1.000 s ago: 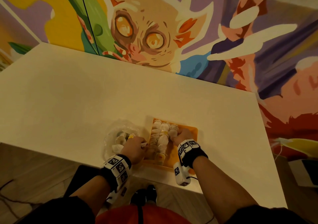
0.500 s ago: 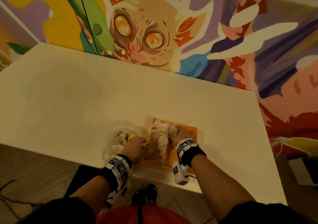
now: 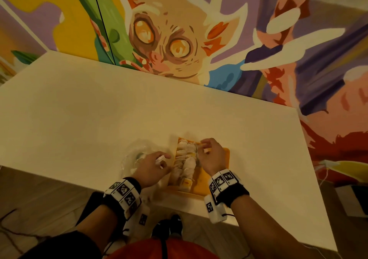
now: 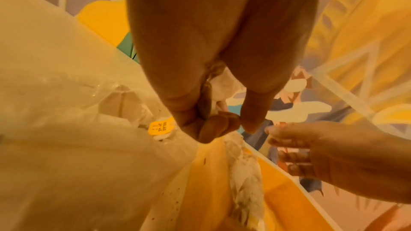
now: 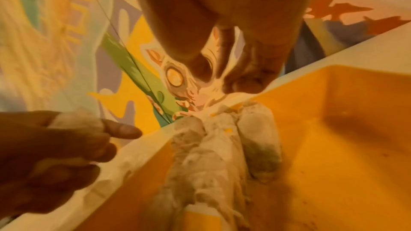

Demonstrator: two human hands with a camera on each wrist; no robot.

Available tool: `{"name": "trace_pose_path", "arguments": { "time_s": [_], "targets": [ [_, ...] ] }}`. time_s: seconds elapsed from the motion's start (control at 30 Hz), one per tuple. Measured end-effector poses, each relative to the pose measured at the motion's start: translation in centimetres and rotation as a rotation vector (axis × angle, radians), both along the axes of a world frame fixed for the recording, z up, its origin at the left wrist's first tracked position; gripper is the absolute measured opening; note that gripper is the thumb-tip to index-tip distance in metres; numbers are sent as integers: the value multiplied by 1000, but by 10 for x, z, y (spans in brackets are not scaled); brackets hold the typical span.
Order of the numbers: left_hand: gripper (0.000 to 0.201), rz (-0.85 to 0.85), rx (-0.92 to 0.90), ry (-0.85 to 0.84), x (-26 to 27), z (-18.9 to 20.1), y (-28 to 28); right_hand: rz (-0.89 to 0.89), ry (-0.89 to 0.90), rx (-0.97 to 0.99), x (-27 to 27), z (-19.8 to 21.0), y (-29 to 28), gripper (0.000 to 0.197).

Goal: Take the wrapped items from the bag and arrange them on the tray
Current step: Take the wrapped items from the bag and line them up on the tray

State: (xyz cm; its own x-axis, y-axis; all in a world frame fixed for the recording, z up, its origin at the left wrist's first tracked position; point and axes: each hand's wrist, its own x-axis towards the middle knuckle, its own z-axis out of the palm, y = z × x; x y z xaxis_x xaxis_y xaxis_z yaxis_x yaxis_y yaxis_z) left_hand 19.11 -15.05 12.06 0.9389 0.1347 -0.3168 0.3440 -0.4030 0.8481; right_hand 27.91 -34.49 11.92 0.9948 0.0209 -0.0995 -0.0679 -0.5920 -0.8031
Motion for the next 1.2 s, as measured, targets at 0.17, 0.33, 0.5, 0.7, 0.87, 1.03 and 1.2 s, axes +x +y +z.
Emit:
{"name": "trace_pose_path", "arguments": {
  "time_s": [0.17, 0.33, 0.5, 0.7, 0.87, 1.03, 1.2],
  "targets": [
    [31, -57, -126, -23, -1, 17, -4, 475, 86, 198, -28, 31, 27, 19],
    [36, -114, -153, -64, -4, 28, -6, 541, 71, 178, -34, 26, 41, 20],
    [21, -61, -246, -50, -9, 25, -4, 485, 56, 150, -31, 22, 41, 5],
    [10, 47, -187, -138, -9, 21, 2, 355, 45, 206, -24, 17, 29, 9],
    [9, 66, -148, -256, -3, 22, 0, 348, 22, 217, -27, 17, 26, 9],
    [9, 83, -154, -288, 2, 21, -6, 404, 97, 230, -33, 9, 25, 30],
    [8, 144, -149, -295, 5, 21, -11, 371, 95, 188, -35, 2, 19, 25]
  ]
}}
